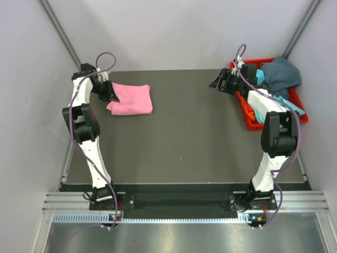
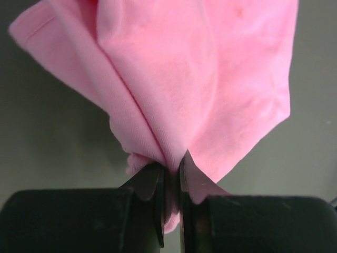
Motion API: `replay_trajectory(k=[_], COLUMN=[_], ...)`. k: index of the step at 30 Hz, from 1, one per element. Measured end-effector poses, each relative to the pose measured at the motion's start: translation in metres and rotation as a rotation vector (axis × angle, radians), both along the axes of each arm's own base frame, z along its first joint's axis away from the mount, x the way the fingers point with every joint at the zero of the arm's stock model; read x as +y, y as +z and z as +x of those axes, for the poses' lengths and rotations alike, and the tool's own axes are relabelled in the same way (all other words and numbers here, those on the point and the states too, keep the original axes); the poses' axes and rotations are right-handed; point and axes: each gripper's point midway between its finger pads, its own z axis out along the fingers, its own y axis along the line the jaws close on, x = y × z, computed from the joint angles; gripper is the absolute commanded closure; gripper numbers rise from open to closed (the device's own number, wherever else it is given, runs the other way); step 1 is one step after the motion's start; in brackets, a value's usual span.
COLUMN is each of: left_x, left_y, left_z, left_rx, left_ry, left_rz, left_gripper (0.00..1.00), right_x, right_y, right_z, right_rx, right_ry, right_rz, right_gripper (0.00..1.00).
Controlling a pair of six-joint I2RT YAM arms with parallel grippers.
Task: Fold and stack the t-shirts
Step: Neatly place the folded tshirt to the corner
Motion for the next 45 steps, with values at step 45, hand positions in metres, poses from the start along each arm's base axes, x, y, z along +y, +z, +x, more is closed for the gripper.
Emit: replay_trajectory(k=[45], left_x=[0.154], left_y=[-0.037], left_z=[-0.087], left_rx=[0.243], left_ry=[-0.062], left_rz=[0.587], left_gripper=[1.0], right_x=[-0.006], right_y=[-0.005], right_z=[-0.039], right_rx=[0.025], right_ry=[-0.004], right_rz=[-0.009], right_gripper=[0.28])
